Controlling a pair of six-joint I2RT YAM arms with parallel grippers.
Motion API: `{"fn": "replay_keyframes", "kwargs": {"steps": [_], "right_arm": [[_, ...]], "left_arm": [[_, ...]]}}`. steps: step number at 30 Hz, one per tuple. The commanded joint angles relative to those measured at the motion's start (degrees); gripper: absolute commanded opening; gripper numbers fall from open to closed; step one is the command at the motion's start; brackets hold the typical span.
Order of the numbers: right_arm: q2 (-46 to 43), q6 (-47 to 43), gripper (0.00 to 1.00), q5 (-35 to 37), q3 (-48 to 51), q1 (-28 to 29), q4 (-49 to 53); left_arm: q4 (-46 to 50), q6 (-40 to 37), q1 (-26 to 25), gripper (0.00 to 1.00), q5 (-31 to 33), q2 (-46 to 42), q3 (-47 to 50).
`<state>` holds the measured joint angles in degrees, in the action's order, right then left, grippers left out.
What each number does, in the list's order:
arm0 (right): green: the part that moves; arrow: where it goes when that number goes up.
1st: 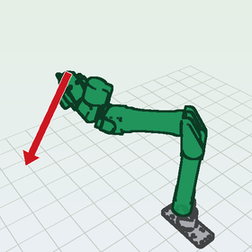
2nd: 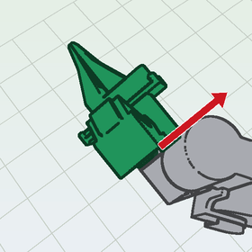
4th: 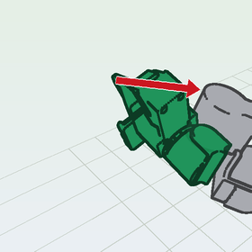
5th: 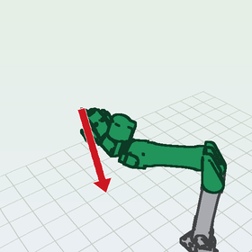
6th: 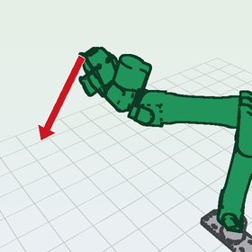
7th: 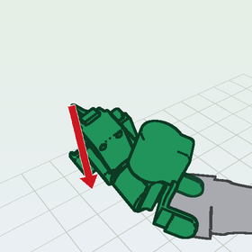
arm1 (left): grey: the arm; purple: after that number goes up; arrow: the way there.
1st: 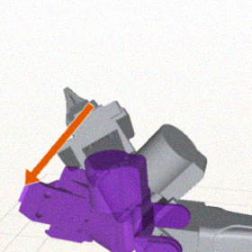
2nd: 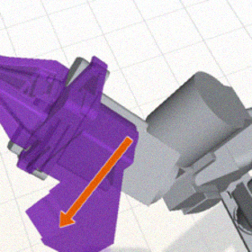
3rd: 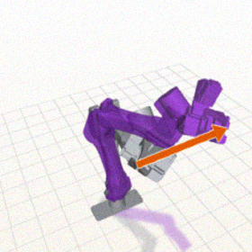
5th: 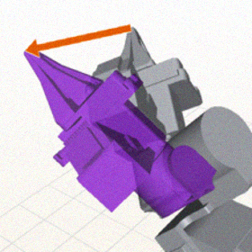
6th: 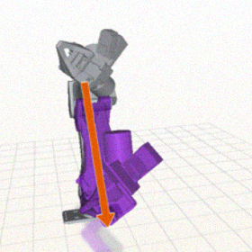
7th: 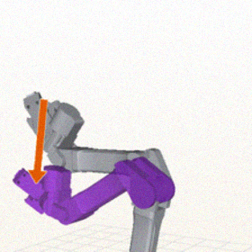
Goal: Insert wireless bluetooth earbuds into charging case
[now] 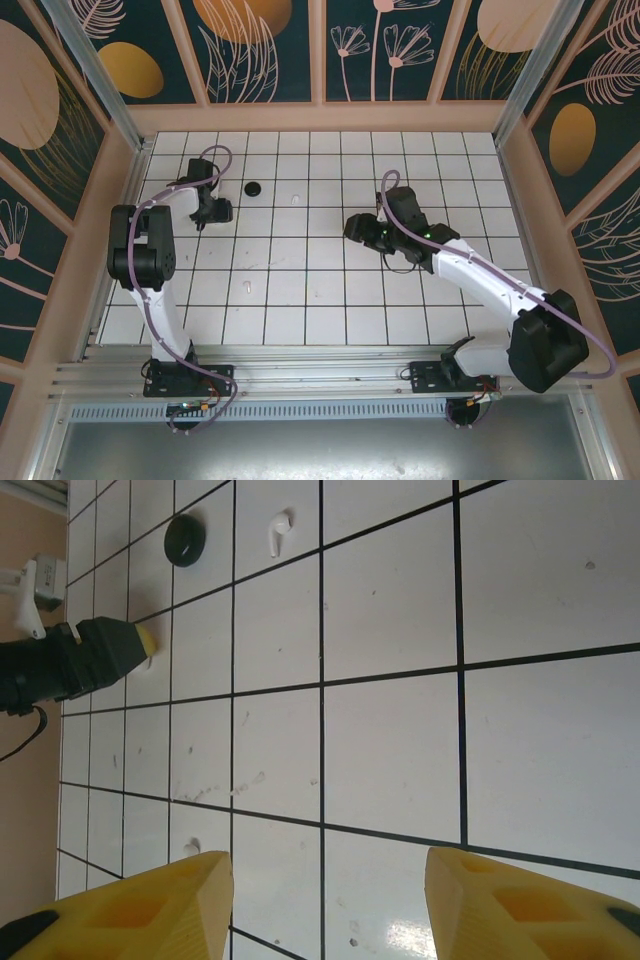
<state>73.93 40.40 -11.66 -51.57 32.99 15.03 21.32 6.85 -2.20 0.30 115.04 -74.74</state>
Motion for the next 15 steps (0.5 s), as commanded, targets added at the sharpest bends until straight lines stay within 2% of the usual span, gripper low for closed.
{"fn": "replay_keyframes", "kwargs": {"steps": [1, 5, 9, 12, 15], "right_arm": [[-2.08, -0.77, 0.54, 1.29, 1.12, 0.23, -0.26], [-2.54, -0.76, 0.54, 1.46, 0.95, 0.23, -0.03], [-2.83, -1.12, 0.54, 1.08, 0.52, -0.27, -0.01], [-3.00, -1.35, 0.55, -0.40, 0.04, -1.31, -0.19], [-3.13, -2.11, 0.55, -0.82, -1.60, -2.84, 0.88]], "left_arm": [[0.91, -1.03, -0.26, 0.48, -0.98, 1.15, 0.82], [1.05, -0.88, -0.26, 0.40, -1.08, -0.40, 1.35], [-0.67, 0.25, -0.26, 0.37, -4.95, -4.56, 3.35], [-3.13, 0.70, -0.34, 0.36, -10.19, -9.18, 5.97], [-8.34, 2.04, -1.12, 0.32, -18.16, -14.76, 10.22]]}}
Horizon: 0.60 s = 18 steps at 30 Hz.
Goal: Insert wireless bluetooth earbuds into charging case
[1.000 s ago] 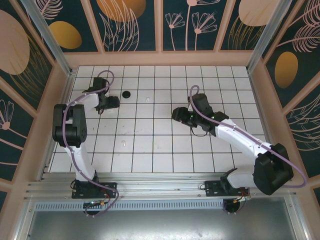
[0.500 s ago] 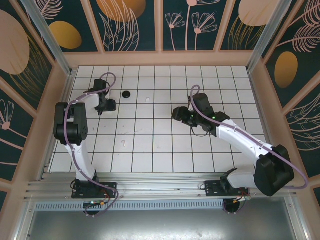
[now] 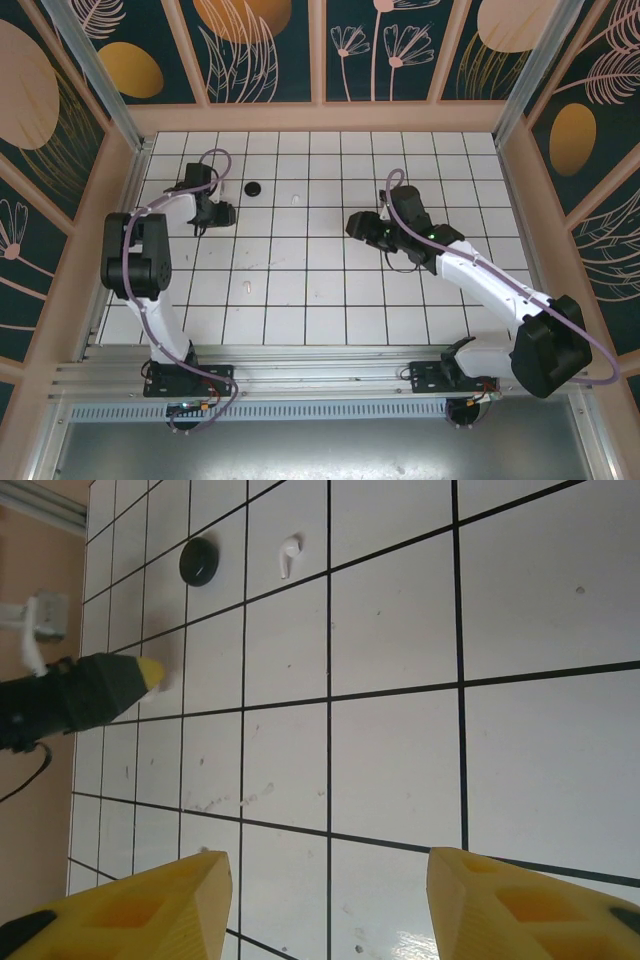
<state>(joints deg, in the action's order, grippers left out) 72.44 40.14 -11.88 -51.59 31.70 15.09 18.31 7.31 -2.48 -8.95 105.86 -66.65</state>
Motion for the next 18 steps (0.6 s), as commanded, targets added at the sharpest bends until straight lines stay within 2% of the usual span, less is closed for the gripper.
{"fn": "replay_keyframes", "kwargs": {"steps": [1, 5, 8, 12, 14, 18], "right_arm": [[-1.64, -2.39, 0.55, -0.47, -2.56, -2.12, 1.68], [-2.34, -3.99, 0.55, 0.27, -5.54, -3.69, 4.35], [-3.63, -4.30, 0.55, -0.27, -6.32, -5.56, 4.46], [-5.70, -4.88, 0.55, -2.21, -7.51, -7.92, 4.60], [-7.30, -5.60, 0.55, -3.78, -7.61, -8.77, 4.14], [-10.19, -7.82, 0.55, -11.32, -7.13, -9.76, 1.09]], "left_arm": [[-8.17, 2.36, -1.70, 0.31, -11.39, -8.18, 4.04], [-16.96, 2.68, -8.35, 0.29, -13.94, -17.17, 8.58], [-20.56, 1.33, -14.41, 0.29, -13.54, -20.36, 8.75], [-23.95, -4.25, -23.98, 0.30, -11.07, -23.27, 8.90], [-27.23, -5.81, -27.93, 0.30, -9.54, -24.93, 9.79], [-36.78, -9.20, -35.04, 0.28, -5.55, -29.13, 14.79]]}}
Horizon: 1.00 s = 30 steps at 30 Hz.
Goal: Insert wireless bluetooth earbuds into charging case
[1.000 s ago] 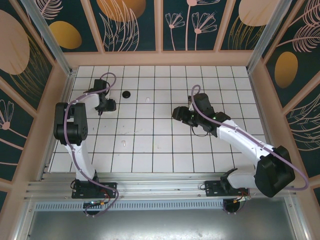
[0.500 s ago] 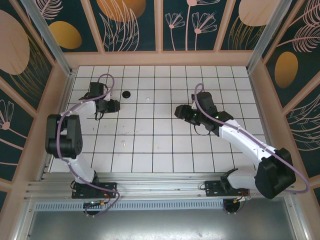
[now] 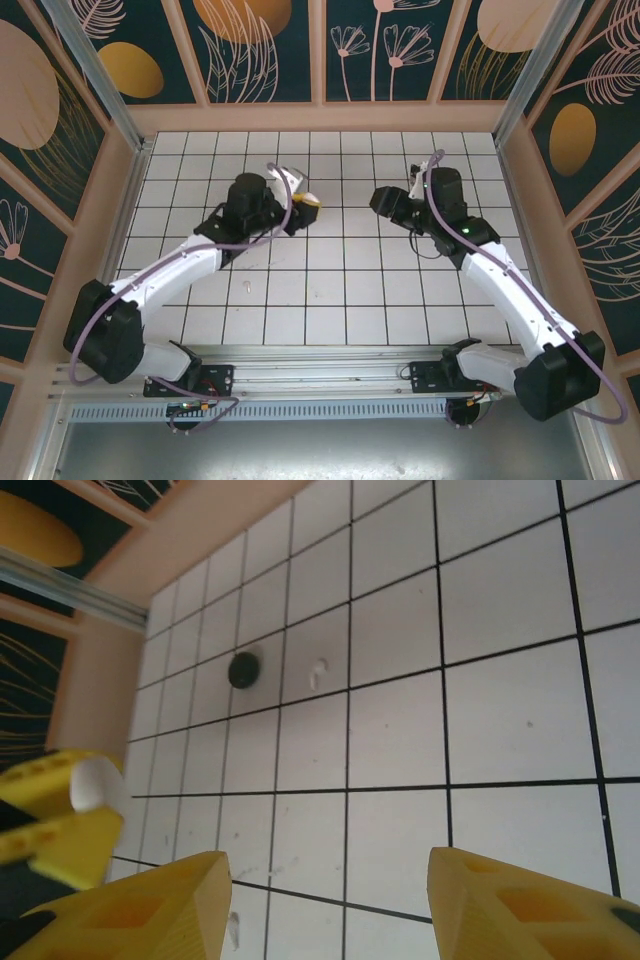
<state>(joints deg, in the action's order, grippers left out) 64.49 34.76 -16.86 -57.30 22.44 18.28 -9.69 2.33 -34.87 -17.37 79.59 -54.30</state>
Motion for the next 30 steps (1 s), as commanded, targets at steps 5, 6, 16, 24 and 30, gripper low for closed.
{"fn": "replay_keyframes", "kwargs": {"steps": [5, 6, 16, 24, 30], "right_arm": [[-2.71, -2.69, 0.56, -14.26, -2.61, -0.34, -3.53], [-2.61, -2.68, 0.56, -14.56, -2.93, -0.24, -3.30], [1.37, -3.57, 0.57, -14.34, -5.88, 4.60, -0.91], [6.10, -7.05, 0.53, -11.70, -9.30, 8.59, 5.18], [6.77, -7.85, 0.43, -11.27, -9.49, 8.59, 6.42]], "left_arm": [[-11.98, -5.66, -7.23, 0.27, 4.27, -3.07, 2.54], [-12.23, -5.92, -7.91, 0.27, 4.16, -2.89, 2.32], [-11.39, -7.60, -11.63, 0.28, 4.32, -0.98, 0.39], [-10.06, -8.45, -11.97, 0.29, 4.57, -1.46, -0.44], [-8.88, -9.11, -11.98, 0.30, 4.31, -1.98, -0.98]]}}
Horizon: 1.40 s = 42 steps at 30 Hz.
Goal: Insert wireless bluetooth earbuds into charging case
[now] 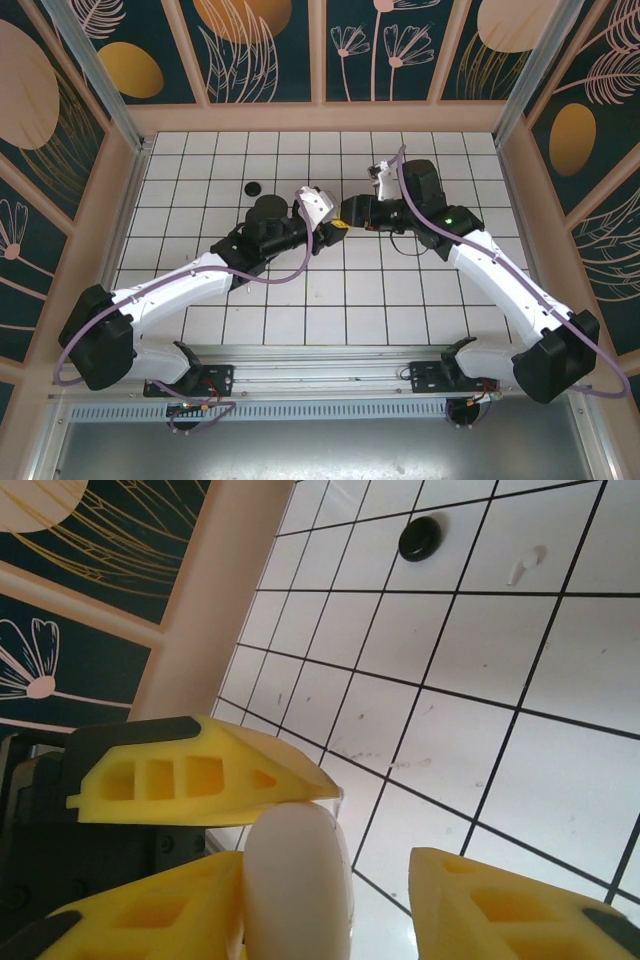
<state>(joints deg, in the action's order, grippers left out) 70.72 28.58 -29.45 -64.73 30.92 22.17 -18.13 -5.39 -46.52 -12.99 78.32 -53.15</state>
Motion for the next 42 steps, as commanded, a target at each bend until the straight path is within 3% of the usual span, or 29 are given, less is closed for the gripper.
{"fn": "replay_keyframes", "kwargs": {"steps": [1, 6, 9, 13, 17, 19, 22, 27, 29, 42], "right_arm": [[0.68, -2.00, 0.40, 1.39, -2.14, 0.95, 2.87], [1.18, -3.67, 0.15, 1.59, -2.43, 1.08, 4.13], [0.92, -4.81, 0.06, 1.58, -2.59, 0.94, 4.01], [0.57, -6.94, 0.01, 1.59, -3.43, 0.76, 4.25], [0.22, -10.27, 0.00, 2.02, -5.11, 0.73, 5.69], [0.22, -12.40, 0.00, 2.14, -6.32, -1.57, 6.90], [0.46, -17.37, 0.00, 1.76, -8.71, -2.61, 9.80], [2.12, -25.41, 0.01, 0.73, -13.66, -2.86, 15.80], [2.07, -27.99, 0.01, -1.37, -14.07, -2.77, 16.36], [-0.05, -35.06, 0.01, -11.62, -13.98, -1.39, 17.11]], "left_arm": [[-0.33, -1.62, -0.40, 0.30, -0.08, -0.74, -2.18], [1.35, -2.53, -0.33, 0.34, 0.01, -0.42, -2.23], [1.80, -2.52, -0.33, 0.38, 0.07, -0.44, -2.23], [2.26, -1.96, -0.33, 0.49, 0.11, -0.92, -4.14], [2.33, 0.39, -0.25, 0.67, 1.60, -2.66, -3.61], [2.79, 1.93, 0.27, 0.71, 0.85, -3.65, -3.37], [3.68, 5.72, 3.31, 0.72, -6.05, -4.70, -3.50], [0.73, 11.05, 10.23, 0.74, -27.08, -5.98, -1.44], [0.49, 10.89, 10.74, 0.73, -31.18, -5.95, -1.37], [4.12, 1.59, 11.38, 0.69, -40.34, -2.56, -2.21]]}}
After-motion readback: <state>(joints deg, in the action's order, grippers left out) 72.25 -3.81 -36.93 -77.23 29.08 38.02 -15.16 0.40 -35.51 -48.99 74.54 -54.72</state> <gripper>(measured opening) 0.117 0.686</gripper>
